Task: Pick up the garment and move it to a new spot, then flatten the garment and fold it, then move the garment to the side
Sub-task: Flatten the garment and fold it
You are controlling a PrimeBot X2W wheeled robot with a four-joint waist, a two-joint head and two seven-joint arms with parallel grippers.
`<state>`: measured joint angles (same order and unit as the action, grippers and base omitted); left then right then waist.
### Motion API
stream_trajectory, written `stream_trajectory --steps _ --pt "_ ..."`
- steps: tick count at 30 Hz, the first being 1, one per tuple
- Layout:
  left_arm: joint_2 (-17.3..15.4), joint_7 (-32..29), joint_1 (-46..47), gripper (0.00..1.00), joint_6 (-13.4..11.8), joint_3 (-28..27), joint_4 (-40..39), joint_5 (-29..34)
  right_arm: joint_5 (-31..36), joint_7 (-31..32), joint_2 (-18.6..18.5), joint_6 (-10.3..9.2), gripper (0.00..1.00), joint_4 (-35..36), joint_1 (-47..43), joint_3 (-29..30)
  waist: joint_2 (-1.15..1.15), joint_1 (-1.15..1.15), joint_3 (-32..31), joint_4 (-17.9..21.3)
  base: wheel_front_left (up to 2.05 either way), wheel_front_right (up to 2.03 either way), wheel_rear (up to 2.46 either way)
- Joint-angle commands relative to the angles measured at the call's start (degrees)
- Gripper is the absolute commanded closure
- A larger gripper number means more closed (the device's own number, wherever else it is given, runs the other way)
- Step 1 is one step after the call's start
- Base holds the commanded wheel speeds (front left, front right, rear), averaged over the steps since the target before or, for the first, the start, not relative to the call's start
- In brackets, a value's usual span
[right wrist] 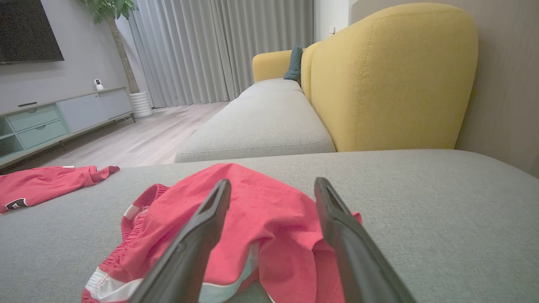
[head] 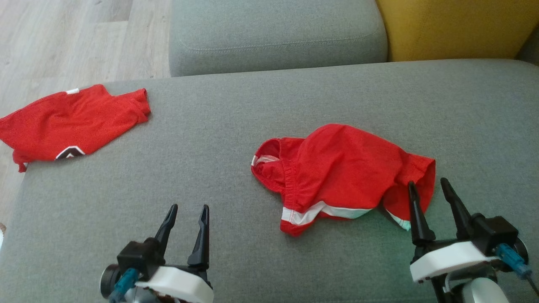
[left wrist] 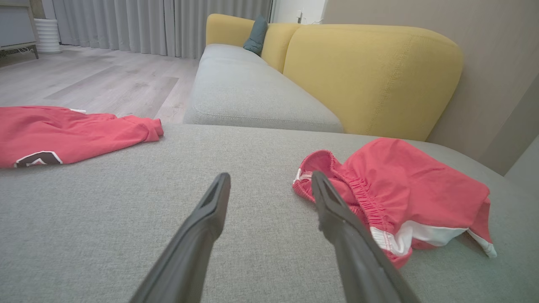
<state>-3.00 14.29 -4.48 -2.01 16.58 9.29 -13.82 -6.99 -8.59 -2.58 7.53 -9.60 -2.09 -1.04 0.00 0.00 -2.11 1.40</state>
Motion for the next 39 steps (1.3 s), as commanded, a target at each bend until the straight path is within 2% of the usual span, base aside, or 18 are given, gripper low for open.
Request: stream_trajectory --steps 1,13,17,24,28,31,39 --pt "0.13 0.71 1.61 0.00 -0.14 -1.62 -1.87 -0.07 0.14 -0.70 -0.31 -0.04 0.00 1.64 1.37 -1.39 0.00 0.00 -0.05 0.03 0.00 0.00 0.00" --pt "0.13 0.71 1.56 0.00 -0.01 -1.66 -1.58 0.28 0.25 -0.48 -0.31 -0.04 0.00 0.84 1.84 -1.55 0.00 0.00 0.37 0.30 0.00 0.00 0.00" --pt "0.13 0.47 2.33 0.00 0.87 -0.11 0.31 -0.02 0.17 -0.56 -0.30 -0.04 0.00 0.56 2.21 -1.84 0.00 0.00 0.88 0.75 0.00 0.00 0.00" --pt "0.13 -7.36 7.50 0.00 4.98 7.80 3.40 -3.41 0.14 -0.58 -0.30 -0.04 0.00 0.12 2.99 -2.40 0.00 0.00 2.15 2.70 0.00 0.00 0.00" --pt "0.13 -12.58 10.72 0.00 6.26 11.50 5.11 -6.09 -0.04 -0.82 -0.30 -0.04 0.00 -0.07 3.64 -2.72 0.00 0.00 3.41 4.51 0.00 0.00 0.00" --pt "0.13 -16.09 13.50 0.00 6.48 12.51 7.89 -8.33 -0.41 -1.15 -0.30 -0.04 0.00 -0.29 4.41 -3.13 0.00 0.00 4.93 6.59 0.00 0.00 0.00" --pt "0.09 -17.10 17.40 0.00 5.51 10.93 12.39 -11.19 -0.78 -2.21 -0.30 -0.04 0.00 -1.11 5.43 -2.86 0.00 0.00 7.35 9.93 0.00 0.00 0.00"
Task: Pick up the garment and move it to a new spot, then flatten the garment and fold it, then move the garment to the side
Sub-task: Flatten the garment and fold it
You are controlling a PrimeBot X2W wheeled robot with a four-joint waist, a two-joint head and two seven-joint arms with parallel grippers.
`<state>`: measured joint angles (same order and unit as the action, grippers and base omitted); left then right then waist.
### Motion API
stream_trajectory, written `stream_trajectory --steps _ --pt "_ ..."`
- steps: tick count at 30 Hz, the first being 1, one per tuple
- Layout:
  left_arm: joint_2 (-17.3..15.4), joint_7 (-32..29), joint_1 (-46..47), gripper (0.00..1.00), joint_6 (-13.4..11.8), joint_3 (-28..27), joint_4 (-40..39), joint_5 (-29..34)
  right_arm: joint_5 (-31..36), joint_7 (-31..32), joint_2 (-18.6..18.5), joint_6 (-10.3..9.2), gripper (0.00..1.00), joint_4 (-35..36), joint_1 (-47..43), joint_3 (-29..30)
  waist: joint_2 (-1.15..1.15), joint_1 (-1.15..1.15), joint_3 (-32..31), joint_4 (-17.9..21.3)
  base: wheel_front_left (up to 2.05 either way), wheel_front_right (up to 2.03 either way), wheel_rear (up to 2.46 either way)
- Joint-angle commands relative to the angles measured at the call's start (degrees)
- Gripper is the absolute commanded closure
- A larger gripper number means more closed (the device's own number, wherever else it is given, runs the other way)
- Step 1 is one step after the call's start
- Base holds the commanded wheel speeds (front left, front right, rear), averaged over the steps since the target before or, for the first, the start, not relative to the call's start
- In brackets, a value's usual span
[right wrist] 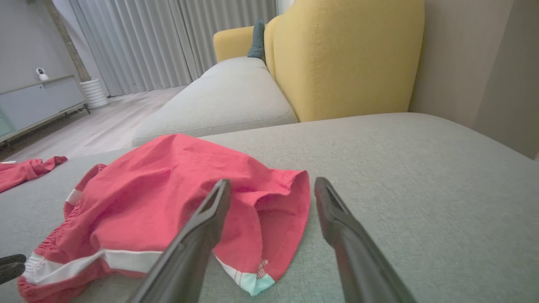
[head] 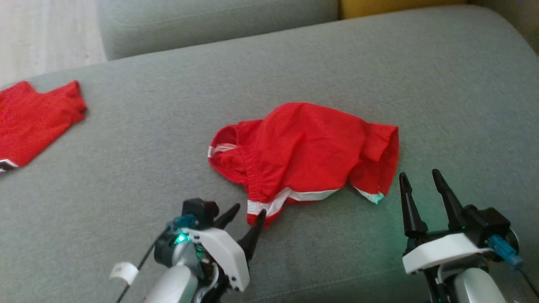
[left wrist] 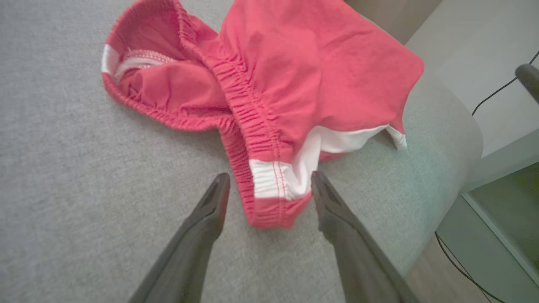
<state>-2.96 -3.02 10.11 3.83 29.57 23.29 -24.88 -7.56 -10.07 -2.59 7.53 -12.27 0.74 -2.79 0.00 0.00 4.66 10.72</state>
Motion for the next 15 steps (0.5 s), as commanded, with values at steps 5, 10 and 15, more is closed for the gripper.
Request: stream_trajectory --steps 5,10,15 --pt "-0.05 -0.35 3.87 0.00 0.17 -1.97 -0.52 -0.78 -0.31 -1.18 -0.29 -0.04 0.00 1.05 2.89 -0.85 0.00 0.00 1.23 1.48 0.00 0.00 0.00" --pt "-0.30 -0.97 4.37 0.10 0.38 -1.77 -0.05 -1.25 -0.45 -1.58 -0.29 -0.04 0.00 0.62 3.30 -0.67 0.00 0.00 1.73 2.08 0.00 0.00 0.00" --pt "-0.34 -1.31 4.82 0.71 0.32 -1.47 -0.05 -1.51 -0.59 -1.90 -0.29 -0.04 0.00 0.23 3.60 -0.44 0.00 0.00 2.24 2.33 0.00 0.00 0.00"
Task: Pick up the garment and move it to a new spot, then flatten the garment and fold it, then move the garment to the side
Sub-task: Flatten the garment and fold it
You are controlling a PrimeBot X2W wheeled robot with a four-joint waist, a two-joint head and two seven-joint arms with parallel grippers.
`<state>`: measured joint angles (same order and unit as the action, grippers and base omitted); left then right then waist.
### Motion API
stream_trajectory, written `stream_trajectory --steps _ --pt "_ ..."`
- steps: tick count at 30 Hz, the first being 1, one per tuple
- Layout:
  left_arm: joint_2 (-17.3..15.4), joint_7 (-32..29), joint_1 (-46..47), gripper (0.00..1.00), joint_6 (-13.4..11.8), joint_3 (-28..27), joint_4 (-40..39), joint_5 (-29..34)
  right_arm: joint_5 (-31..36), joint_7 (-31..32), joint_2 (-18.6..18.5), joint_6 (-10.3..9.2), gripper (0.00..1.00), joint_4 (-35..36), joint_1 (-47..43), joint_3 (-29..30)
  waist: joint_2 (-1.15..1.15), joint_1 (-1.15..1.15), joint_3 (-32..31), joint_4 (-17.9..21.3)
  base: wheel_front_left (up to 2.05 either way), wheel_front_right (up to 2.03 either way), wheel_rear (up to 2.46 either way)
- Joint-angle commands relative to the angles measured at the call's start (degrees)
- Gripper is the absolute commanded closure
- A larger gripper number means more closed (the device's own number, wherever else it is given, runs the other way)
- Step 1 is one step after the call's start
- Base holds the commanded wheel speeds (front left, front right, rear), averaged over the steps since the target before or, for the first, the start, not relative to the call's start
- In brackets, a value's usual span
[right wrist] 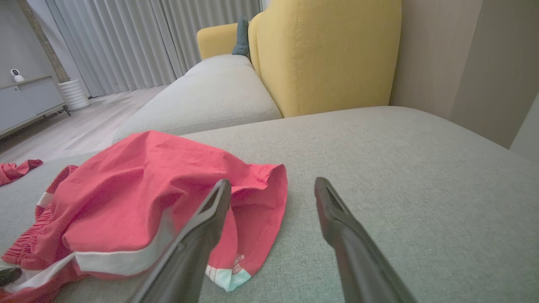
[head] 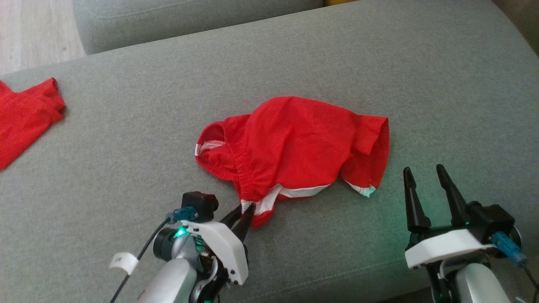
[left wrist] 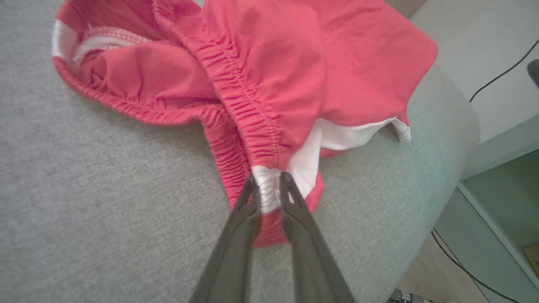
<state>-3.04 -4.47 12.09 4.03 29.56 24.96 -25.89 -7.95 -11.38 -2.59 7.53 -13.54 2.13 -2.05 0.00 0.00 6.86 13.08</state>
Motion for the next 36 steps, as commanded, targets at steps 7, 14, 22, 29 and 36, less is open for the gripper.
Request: stream_trajectory --steps 7,14,22,29,36 --pt "-0.47 2.09 2.83 1.00 -0.33 -1.97 -3.70 -0.92 1.50 2.53 -0.29 -0.04 0.00 -1.02 1.52 -3.73 0.00 0.00 0.66 -1.14 0.00 0.00 0.00" --pt "-1.03 2.86 1.74 1.00 -1.23 -2.84 -5.08 -1.77 6.19 3.17 -0.29 -0.04 0.00 -7.71 2.44 -5.88 0.00 0.00 1.06 -3.40 0.00 0.00 0.00" --pt "-0.88 3.67 1.05 1.00 -1.75 -2.48 -6.43 -2.34 12.72 1.48 -0.29 -0.04 0.00 -16.42 6.72 -4.25 0.00 0.00 1.25 -5.49 0.00 0.00 0.00" --pt "-0.80 4.04 0.32 1.00 -2.03 -2.05 -6.76 -2.85 14.14 0.87 -0.29 -0.04 0.39 -23.09 9.71 -3.62 0.00 0.00 0.91 -7.15 0.00 0.00 0.00" --pt "-1.00 4.41 -0.04 1.00 -2.40 -2.30 -7.02 -3.35 14.55 0.73 -0.29 -0.04 0.57 -27.18 12.21 -3.26 0.00 0.00 0.85 -7.58 0.00 0.00 0.00"
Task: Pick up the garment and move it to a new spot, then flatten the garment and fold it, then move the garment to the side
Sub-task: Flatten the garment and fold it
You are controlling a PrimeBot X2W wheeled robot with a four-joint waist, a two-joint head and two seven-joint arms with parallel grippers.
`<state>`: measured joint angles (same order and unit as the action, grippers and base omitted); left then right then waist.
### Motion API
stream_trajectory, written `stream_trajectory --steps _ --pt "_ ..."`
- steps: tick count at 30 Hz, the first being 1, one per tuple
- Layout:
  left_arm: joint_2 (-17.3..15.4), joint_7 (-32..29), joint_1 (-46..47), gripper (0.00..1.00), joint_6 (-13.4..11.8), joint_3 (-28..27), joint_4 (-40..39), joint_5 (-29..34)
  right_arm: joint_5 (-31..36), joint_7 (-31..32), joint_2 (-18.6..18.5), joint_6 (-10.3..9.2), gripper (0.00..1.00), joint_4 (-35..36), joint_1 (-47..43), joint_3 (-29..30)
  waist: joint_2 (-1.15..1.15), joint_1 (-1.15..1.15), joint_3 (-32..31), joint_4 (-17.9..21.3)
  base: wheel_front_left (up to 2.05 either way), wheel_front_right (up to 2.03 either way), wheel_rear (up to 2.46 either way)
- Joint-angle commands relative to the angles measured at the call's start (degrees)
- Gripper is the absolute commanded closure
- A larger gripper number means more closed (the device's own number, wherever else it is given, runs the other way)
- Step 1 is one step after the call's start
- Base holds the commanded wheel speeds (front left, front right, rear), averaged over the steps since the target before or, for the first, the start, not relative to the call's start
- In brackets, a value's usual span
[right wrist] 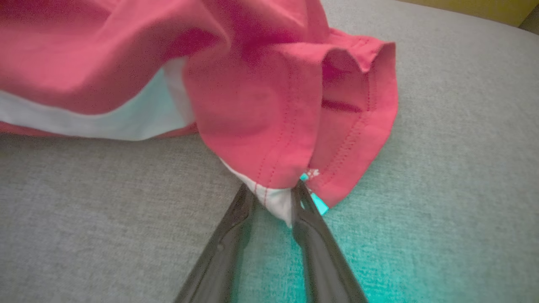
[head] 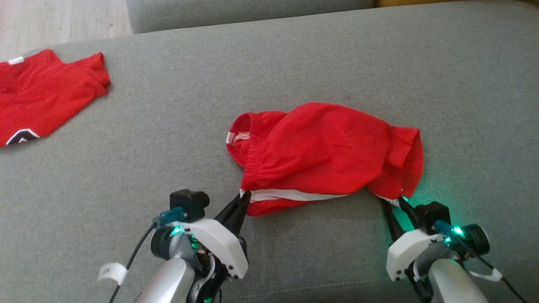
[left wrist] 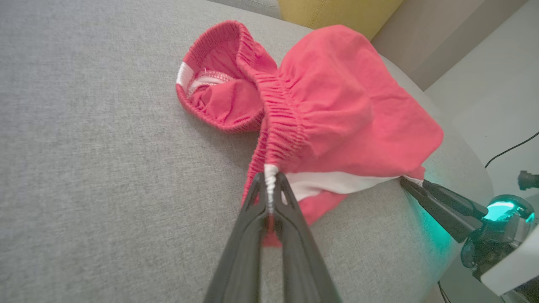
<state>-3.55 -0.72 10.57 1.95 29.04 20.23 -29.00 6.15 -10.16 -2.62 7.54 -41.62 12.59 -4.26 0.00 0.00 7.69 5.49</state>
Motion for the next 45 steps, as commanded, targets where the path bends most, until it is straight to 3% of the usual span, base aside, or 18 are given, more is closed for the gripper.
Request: stream_trajectory --steps 1,3,4,9,14,23,30,33,37,45 --pt "-0.56 0.74 1.45 1.00 -0.39 -1.87 -2.33 -0.32 0.55 -0.53 -0.26 -0.05 0.62 0.36 2.18 -1.01 0.00 0.00 0.03 0.00 0.00 0.00 0.00" --pt "-0.67 0.91 1.42 1.00 -0.51 -2.04 -2.38 -0.48 0.69 -0.37 -0.26 -0.05 0.78 -0.71 2.92 -0.97 0.00 0.00 0.03 -0.05 0.00 0.00 0.00" --pt "-0.70 1.05 1.43 1.00 -0.60 -2.14 -2.44 -0.56 0.55 -0.48 -0.26 -0.05 1.00 -1.02 3.31 -1.04 0.00 0.00 0.03 -0.09 0.00 0.00 0.00" --pt "-0.96 3.50 1.56 1.00 -1.17 -3.76 -3.64 -1.18 -3.32 -2.82 -0.26 -0.05 1.00 0.19 4.43 -0.61 0.00 0.00 -0.55 -0.03 0.00 0.00 0.00" --pt "-1.42 7.44 1.99 1.00 -1.60 -7.44 -8.07 -3.09 -12.17 -4.23 -0.26 -0.05 1.00 8.61 4.76 -2.00 0.00 0.00 -2.08 0.78 0.00 0.00 0.00" --pt "-4.79 7.78 3.21 1.00 -2.86 -13.56 -26.75 -5.84 -14.03 -0.13 -2.86 -0.05 1.00 36.48 2.75 -0.01 0.00 0.00 -5.90 1.87 0.00 0.00 0.00" --pt "-9.59 0.68 7.47 1.00 -4.26 -14.89 -43.33 -4.42 -13.88 7.94 -5.63 -0.05 1.00 58.70 1.78 0.97 0.00 0.00 -6.26 1.86 0.00 0.00 0.00" --pt "-11.86 -5.02 12.28 1.00 -4.86 -15.44 -49.00 -4.48 -14.45 12.31 -6.31 -0.05 1.00 66.64 3.15 0.77 0.00 0.00 -4.60 1.91 0.00 0.00 0.00" --pt "-14.76 -9.22 18.14 1.00 -4.35 -16.02 -47.53 -3.29 -15.17 15.11 -6.67 -0.05 1.00 66.11 6.71 0.18 0.00 0.00 -1.76 2.32 0.00 0.00 0.00" --pt "-17.15 -13.34 32.19 1.00 -1.73 -15.92 -32.52 -2.48 -15.43 13.35 -5.87 -0.05 1.00 49.57 22.49 -1.57 0.00 0.00 6.32 3.48 0.00 0.00 0.00"
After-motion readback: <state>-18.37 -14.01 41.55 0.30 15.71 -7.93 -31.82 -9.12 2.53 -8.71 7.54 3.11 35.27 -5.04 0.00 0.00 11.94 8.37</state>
